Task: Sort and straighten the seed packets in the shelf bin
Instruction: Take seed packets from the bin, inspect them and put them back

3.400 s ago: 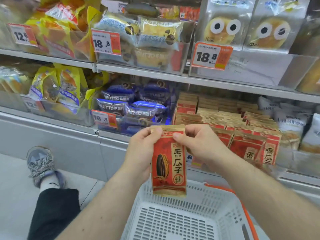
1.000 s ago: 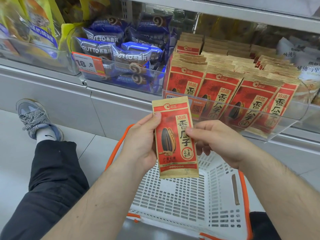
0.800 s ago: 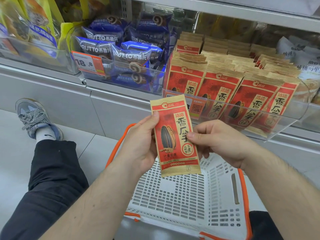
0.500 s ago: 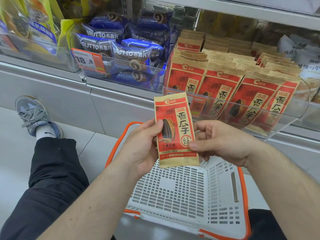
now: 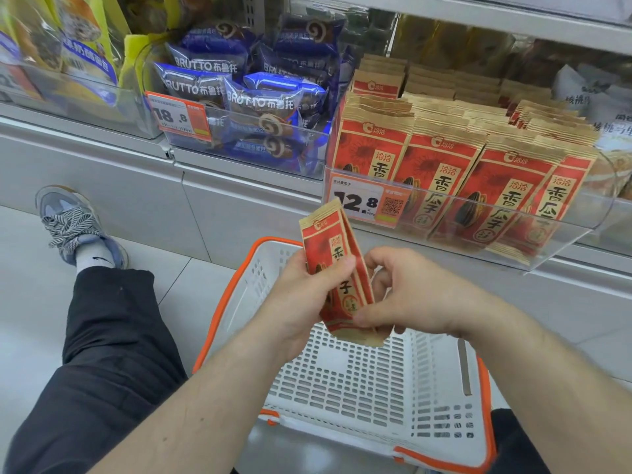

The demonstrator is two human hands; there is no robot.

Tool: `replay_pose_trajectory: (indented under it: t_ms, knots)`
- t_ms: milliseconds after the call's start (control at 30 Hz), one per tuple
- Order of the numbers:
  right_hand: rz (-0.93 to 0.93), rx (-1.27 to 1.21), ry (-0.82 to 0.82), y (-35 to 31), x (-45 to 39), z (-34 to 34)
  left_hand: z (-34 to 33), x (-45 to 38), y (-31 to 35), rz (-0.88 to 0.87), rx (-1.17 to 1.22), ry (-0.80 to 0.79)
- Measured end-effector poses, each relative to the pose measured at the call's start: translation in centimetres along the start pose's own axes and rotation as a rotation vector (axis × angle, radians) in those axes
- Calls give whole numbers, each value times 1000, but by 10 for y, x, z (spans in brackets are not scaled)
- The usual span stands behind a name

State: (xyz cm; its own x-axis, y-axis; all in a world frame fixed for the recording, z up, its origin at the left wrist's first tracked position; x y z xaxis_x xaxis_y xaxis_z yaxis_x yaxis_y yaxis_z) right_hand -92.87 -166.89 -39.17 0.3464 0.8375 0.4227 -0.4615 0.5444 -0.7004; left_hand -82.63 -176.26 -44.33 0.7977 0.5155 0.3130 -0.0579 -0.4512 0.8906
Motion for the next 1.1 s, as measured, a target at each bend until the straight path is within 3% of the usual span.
replay_pose_trajectory:
  t_ms: [167, 300, 400, 500, 667, 867, 1100]
  knots:
    - [104, -184, -2, -4, 1, 0, -1, -3, -5, 36, 30, -60]
    - [218, -327, 259, -8, 2, 17, -3, -2, -9, 54, -115, -165]
    - [232, -298, 336, -7, -2, 13, -9, 2, -9, 49, -128, -233]
    - [199, -317, 342, -5, -5, 9, -11, 3, -9, 61, -107, -224]
    - [161, -524, 258, -7, -7, -1, -2, -5, -5, 14, 11, -38]
    - [194, -655, 209, -8, -9, -2, -7, -6, -2, 28, 197, -210]
    - [211, -689, 190, -7, -8, -1, -8, -6, -3, 36, 212, -217]
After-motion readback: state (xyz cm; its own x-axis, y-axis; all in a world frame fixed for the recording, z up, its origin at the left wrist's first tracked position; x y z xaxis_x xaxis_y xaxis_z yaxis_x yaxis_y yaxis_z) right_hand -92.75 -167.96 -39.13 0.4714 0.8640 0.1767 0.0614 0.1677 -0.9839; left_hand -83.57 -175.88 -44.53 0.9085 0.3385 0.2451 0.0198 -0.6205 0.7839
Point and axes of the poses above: each hand's wrist, its own x-axis away from the middle knuckle, its own z-axis out of the back of the hand, y = z × x, the point moved 4 cm from there along -x, towards the middle knuckle, and after that the axes turned 2 degrees about -y, right-handed, at the moved point
